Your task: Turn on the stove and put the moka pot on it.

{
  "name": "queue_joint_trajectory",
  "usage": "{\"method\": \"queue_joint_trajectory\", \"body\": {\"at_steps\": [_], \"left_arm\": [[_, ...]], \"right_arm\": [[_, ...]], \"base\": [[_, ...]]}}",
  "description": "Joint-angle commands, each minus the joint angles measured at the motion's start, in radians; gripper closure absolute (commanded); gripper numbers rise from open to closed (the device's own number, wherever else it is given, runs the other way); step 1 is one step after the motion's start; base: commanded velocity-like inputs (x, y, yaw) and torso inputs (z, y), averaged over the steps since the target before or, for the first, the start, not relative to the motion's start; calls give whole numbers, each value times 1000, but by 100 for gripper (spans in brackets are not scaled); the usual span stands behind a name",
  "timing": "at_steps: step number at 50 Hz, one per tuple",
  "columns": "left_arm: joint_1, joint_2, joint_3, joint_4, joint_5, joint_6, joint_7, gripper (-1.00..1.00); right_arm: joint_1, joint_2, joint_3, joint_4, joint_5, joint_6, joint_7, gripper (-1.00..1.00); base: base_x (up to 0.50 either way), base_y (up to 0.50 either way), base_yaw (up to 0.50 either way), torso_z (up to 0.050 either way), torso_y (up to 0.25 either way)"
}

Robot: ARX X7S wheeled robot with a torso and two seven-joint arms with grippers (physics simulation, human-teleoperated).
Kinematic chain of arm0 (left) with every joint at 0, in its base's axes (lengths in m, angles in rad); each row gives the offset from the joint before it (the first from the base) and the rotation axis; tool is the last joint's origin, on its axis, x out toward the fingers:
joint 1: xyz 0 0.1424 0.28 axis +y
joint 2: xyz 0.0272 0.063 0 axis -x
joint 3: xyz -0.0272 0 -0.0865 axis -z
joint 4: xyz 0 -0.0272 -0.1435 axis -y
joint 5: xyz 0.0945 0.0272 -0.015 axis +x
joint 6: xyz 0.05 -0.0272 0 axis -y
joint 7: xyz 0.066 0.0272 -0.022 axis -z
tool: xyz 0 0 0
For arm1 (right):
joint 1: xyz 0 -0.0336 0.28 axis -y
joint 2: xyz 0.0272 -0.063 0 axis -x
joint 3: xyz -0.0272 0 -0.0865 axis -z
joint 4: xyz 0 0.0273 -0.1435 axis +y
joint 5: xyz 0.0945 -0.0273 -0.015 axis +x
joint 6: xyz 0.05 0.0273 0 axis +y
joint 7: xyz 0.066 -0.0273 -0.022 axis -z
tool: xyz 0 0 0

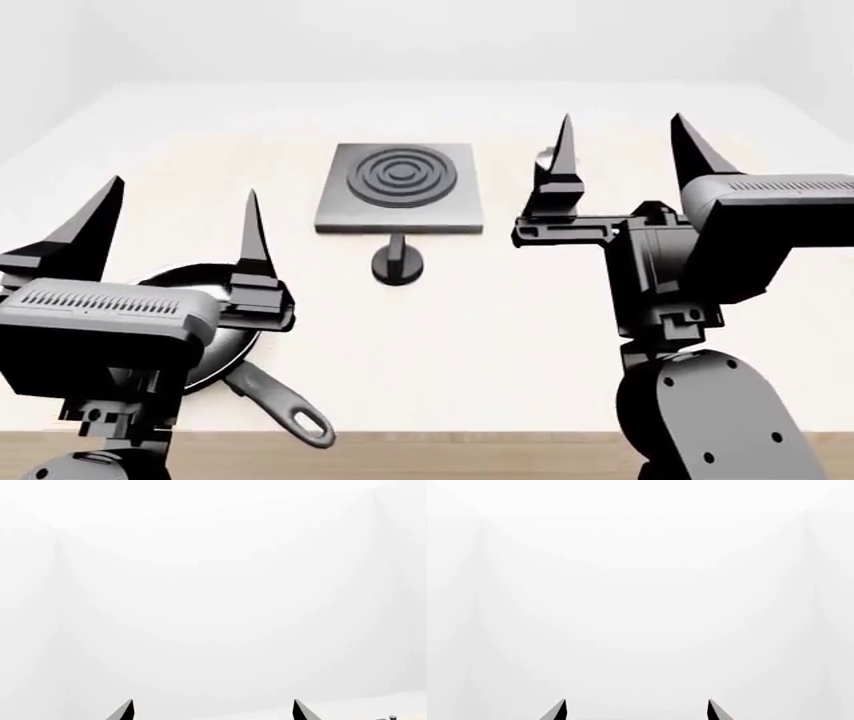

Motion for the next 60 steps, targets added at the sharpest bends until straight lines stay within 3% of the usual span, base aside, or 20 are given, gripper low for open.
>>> {"method": "queue_joint_trajectory", "body": {"at_steps": [1, 60], "left_arm": [[7, -1, 2, -12, -2, 18, -7, -100], [-5, -32, 32, 24, -21, -13, -32, -100]], "right_arm": [[-3, 5, -4, 1, 9, -5, 8, -100], [-9, 40, -25, 4, 44, -29, 36, -100]], "base": [[180, 0, 0, 0, 0], [323, 0, 0, 0, 0]]}}
